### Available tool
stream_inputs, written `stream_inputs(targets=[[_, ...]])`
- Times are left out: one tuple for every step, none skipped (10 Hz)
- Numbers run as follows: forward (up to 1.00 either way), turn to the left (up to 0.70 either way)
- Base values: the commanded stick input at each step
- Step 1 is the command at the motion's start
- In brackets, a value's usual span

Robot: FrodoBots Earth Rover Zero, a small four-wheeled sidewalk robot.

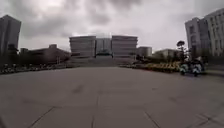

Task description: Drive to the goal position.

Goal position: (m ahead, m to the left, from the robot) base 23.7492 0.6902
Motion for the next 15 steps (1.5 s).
stream_inputs(targets=[[0.7, 0.0], [0.7, 0.0], [0.7, 0.0], [0.7, 0.0], [0.7, 0.0], [0.7, 0.0], [0.7, 0.0], [0.7, 0.0], [0.7, 0.0], [0.7, 0.0], [0.7, -0.08], [0.7, -0.19], [0.7, -0.3], [0.7, -0.2], [0.7, 0.0]])
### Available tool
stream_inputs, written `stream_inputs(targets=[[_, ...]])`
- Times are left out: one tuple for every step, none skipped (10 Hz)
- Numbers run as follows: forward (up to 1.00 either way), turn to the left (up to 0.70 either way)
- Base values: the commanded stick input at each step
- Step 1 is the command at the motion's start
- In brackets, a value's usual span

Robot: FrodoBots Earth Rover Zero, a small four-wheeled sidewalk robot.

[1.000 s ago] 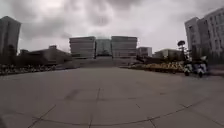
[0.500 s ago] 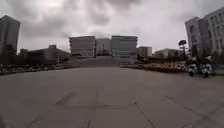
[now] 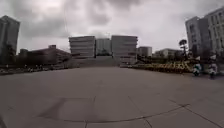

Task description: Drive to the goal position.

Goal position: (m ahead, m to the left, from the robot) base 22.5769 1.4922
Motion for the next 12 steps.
stream_inputs(targets=[[0.7, 0.0], [0.7, 0.0], [0.7, 0.07], [0.7, 0.35], [0.7, 0.35], [0.7, 0.35], [0.7, 0.35], [0.7, 0.35], [0.7, 0.35], [0.7, 0.05], [0.7, 0.02], [0.7, 0.02]])
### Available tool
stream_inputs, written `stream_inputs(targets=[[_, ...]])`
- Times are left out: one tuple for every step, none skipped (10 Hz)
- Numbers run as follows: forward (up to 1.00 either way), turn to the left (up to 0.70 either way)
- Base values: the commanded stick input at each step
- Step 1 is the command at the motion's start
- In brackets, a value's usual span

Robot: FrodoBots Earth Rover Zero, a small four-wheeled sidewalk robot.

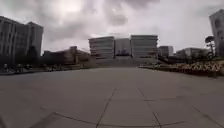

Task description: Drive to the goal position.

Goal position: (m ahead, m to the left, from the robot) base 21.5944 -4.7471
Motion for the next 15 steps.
stream_inputs(targets=[[0.7, 0.02], [0.7, 0.02], [0.7, 0.02], [0.7, 0.02], [0.7, 0.02], [0.7, 0.02], [0.7, 0.02], [0.7, 0.02], [0.7, 0.02], [0.7, 0.0], [0.7, 0.0], [0.7, 0.0], [0.7, 0.0], [0.7, 0.0], [0.7, 0.0]])
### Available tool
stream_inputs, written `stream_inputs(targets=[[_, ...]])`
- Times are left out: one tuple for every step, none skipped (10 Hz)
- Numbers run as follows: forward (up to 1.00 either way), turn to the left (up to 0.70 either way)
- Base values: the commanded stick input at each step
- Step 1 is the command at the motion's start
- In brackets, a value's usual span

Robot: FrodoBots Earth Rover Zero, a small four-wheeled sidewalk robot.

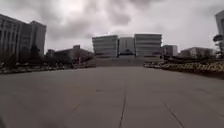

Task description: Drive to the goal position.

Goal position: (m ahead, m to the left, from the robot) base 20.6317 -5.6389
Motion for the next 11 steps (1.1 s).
stream_inputs(targets=[[0.7, 0.0], [0.7, 0.0], [0.7, 0.0], [0.7, 0.0], [0.7, 0.0], [0.7, 0.0], [0.7, 0.02], [0.7, 0.01], [0.7, 0.0], [0.7, 0.0], [0.7, 0.0]])
